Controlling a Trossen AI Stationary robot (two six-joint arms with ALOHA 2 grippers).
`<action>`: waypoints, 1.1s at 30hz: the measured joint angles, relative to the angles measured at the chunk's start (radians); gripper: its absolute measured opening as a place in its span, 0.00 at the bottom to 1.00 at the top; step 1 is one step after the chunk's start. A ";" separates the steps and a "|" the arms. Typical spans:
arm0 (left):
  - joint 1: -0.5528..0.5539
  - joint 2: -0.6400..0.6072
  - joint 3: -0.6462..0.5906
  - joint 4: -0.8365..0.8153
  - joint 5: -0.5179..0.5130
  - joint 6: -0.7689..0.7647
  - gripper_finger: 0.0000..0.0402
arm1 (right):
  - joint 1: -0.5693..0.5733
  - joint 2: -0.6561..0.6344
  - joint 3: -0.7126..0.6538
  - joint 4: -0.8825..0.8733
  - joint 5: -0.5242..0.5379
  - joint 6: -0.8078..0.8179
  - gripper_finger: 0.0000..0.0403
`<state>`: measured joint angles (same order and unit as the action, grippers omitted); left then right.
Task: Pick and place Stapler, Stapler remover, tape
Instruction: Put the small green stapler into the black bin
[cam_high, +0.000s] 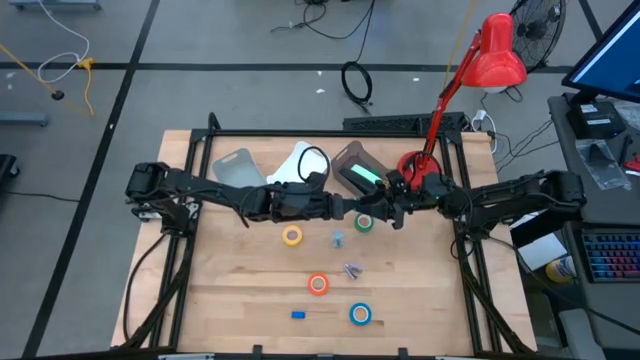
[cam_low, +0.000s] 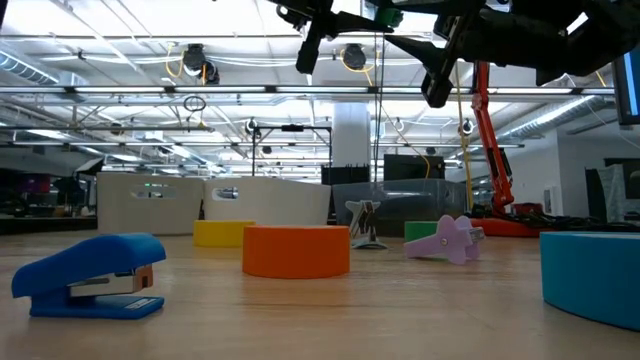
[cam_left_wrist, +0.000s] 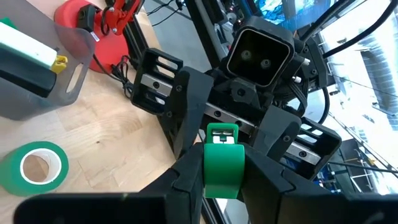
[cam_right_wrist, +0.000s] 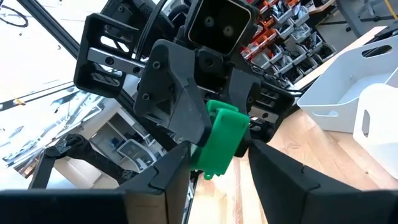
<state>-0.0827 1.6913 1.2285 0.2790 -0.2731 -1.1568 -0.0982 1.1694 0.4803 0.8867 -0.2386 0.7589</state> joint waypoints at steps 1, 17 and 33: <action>0.002 0.000 0.000 0.000 -0.001 0.000 0.23 | 0.000 0.000 0.000 0.000 0.000 0.000 0.38; 0.015 0.000 0.000 0.003 -0.012 0.010 0.23 | 0.001 0.000 0.000 0.006 0.003 0.035 0.34; 0.032 0.000 0.000 0.014 -0.020 0.026 0.23 | 0.001 0.000 0.000 0.015 -0.002 0.037 0.27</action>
<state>-0.0509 1.6913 1.2285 0.2932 -0.2928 -1.1309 -0.0974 1.1698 0.4802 0.9019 -0.2402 0.7961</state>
